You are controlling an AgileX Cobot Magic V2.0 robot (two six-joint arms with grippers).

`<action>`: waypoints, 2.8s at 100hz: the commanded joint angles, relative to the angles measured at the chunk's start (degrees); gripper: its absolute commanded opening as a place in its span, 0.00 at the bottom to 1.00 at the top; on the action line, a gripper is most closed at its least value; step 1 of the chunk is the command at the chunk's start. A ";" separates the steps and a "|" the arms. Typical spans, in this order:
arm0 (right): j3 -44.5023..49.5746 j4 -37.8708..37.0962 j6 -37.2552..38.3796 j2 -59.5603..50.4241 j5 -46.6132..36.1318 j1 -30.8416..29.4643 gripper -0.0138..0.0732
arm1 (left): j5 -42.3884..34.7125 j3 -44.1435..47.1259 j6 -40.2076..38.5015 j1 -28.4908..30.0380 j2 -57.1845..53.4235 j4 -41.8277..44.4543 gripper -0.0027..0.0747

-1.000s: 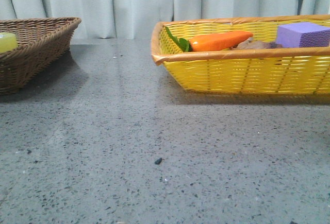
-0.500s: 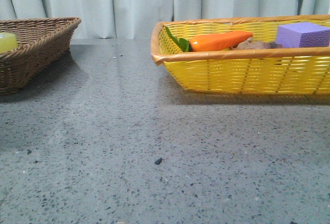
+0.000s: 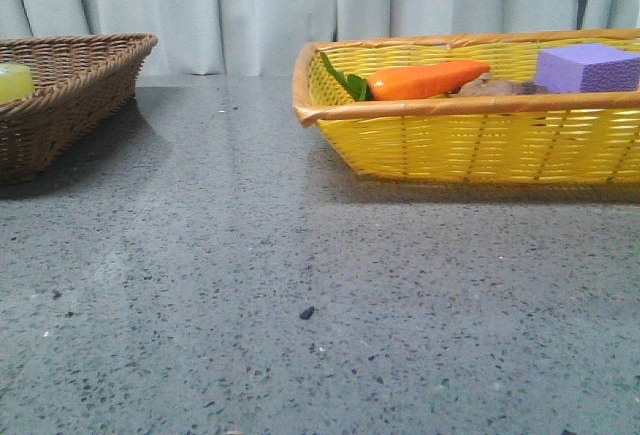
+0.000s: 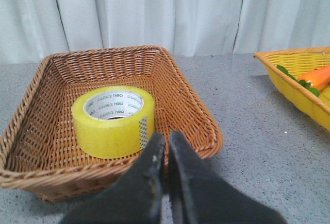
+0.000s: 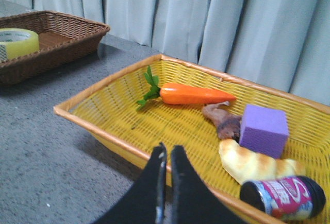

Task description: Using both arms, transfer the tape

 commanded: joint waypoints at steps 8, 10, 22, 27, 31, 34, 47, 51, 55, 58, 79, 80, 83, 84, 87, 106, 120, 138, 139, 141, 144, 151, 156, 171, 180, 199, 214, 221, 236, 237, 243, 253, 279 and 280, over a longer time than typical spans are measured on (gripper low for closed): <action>2.80 -4.18 0.49 -6.12 -1.09 -0.30 0.08 | -4.80 2.53 -0.15 -0.03 -4.32 -3.43 0.01; 3.25 -4.35 0.49 -7.07 -0.86 -0.30 0.08 | -4.92 3.03 -0.15 -0.03 -4.92 -3.57 0.01; 4.24 -6.95 0.49 -12.12 0.00 -0.30 0.08 | -5.06 5.39 -0.15 -0.03 -7.80 -3.81 0.01; 4.24 -7.68 0.49 -12.74 0.97 -0.30 0.08 | -5.18 5.94 -0.15 -0.03 -8.65 -3.81 0.01; 4.24 -8.22 0.49 -12.41 3.11 -0.30 0.08 | -5.19 6.34 -0.15 -0.03 -9.07 -4.00 0.01; 4.24 -8.21 0.49 -12.28 3.57 -0.30 0.08 | -5.01 6.33 -0.15 -0.03 -9.19 -4.57 0.01; 4.24 -8.21 0.49 -12.28 5.03 -0.30 0.08 | -4.67 6.33 -0.15 -0.03 -9.33 -5.98 0.01; 4.24 -8.21 0.49 -12.28 5.03 -0.30 0.08 | -4.73 6.33 -0.15 -0.03 -9.33 -5.98 0.01; 4.24 -8.21 0.49 -12.28 5.03 -0.30 0.08 | -4.73 6.33 -0.15 -0.03 -9.33 -5.98 0.01; 4.24 -8.21 0.49 -12.28 5.03 -0.30 0.08 | -4.73 6.33 -0.15 -0.03 -9.33 -5.98 0.01; 4.24 -8.21 0.49 -12.28 5.03 -0.30 0.08 | -4.73 6.33 -0.15 -0.03 -9.33 -5.98 0.01; 4.24 -8.21 0.49 -12.28 5.03 -0.30 0.08 | -4.73 6.33 -0.15 -0.03 -9.33 -5.98 0.01; 4.24 -8.21 0.49 -12.28 5.03 -0.30 0.08 | -4.73 6.33 -0.15 -0.03 -9.33 -5.98 0.01; 4.24 -8.21 0.49 -12.28 5.03 -0.30 0.08 | -4.73 6.33 -0.15 -0.03 -9.33 -5.98 0.01; 4.24 -8.21 0.49 -12.28 5.03 -0.30 0.08 | -4.73 6.33 -0.15 -0.03 -9.33 -5.98 0.01; 4.24 -8.21 0.49 -12.28 5.03 -0.30 0.08 | -4.73 6.33 -0.15 -0.03 -9.33 -5.98 0.01; 4.24 -8.21 0.49 -12.28 5.03 -0.30 0.08 | -4.73 6.72 -0.15 -0.03 -9.37 -5.98 0.01; 4.24 -8.21 0.49 -12.28 5.03 -0.30 0.08 | -4.58 9.04 -0.15 -0.03 -10.82 -1.58 0.01; 4.24 -8.21 0.49 -12.28 5.03 -0.30 0.08 | -4.70 9.18 -0.15 -0.03 -10.93 -0.81 0.01; 4.24 -8.21 0.49 -12.28 5.03 -0.30 0.08 | -5.03 9.63 -0.15 -0.03 -11.32 1.60 0.01; 4.24 -8.21 0.49 -12.28 5.03 -0.30 0.08 | -5.86 10.34 -0.15 -0.03 -11.87 5.06 0.01; 4.24 -8.21 0.49 -12.28 5.03 -0.30 0.08 | -10.16 12.57 -1.93 0.25 -13.51 12.13 0.01; 4.24 -8.21 0.49 -12.28 5.03 -0.30 0.08 | -14.96 14.87 -5.93 0.86 -15.23 15.11 0.01; 4.24 -8.21 0.49 -12.28 5.15 -0.30 0.08 | -25.54 20.77 -11.78 4.35 -15.84 17.00 0.01; 4.24 -8.21 0.49 -12.28 5.24 -0.30 0.08 | -24.40 22.56 -12.53 6.32 -15.84 17.13 0.01; 4.24 -8.21 0.49 -12.28 5.24 -0.30 0.08 | -15.84 22.55 -12.53 7.96 -15.84 17.73 0.01; 4.24 -8.21 0.49 -12.28 5.24 -0.30 0.08 | -7.99 22.55 -12.56 7.96 -15.84 17.73 0.01; 4.24 -8.21 0.49 -12.28 5.24 -0.30 0.08 | -5.79 22.55 -12.56 7.96 -15.84 17.73 0.01; 4.24 -8.21 0.49 -12.28 5.24 -0.30 0.08 | -5.77 22.55 -12.56 7.96 -15.84 17.73 0.01; 4.24 -8.21 0.49 -12.28 5.24 -0.30 0.08 | -5.77 22.55 -12.56 7.96 -15.84 17.73 0.01; 4.24 -8.21 0.49 -12.28 5.24 -0.30 0.08 | -5.77 22.55 -12.56 7.96 -15.84 17.73 0.01; 4.24 -8.21 0.49 -12.28 5.24 -0.30 0.08 | -5.77 22.55 -12.56 7.96 -15.84 17.73 0.01; 4.24 -8.21 0.49 -12.28 5.24 -0.30 0.08 | -5.77 22.55 -12.56 7.96 -15.84 17.73 0.01; 4.24 -8.21 0.49 -12.28 5.24 -0.30 0.08 | -5.77 22.55 -12.56 7.96 -15.84 17.73 0.01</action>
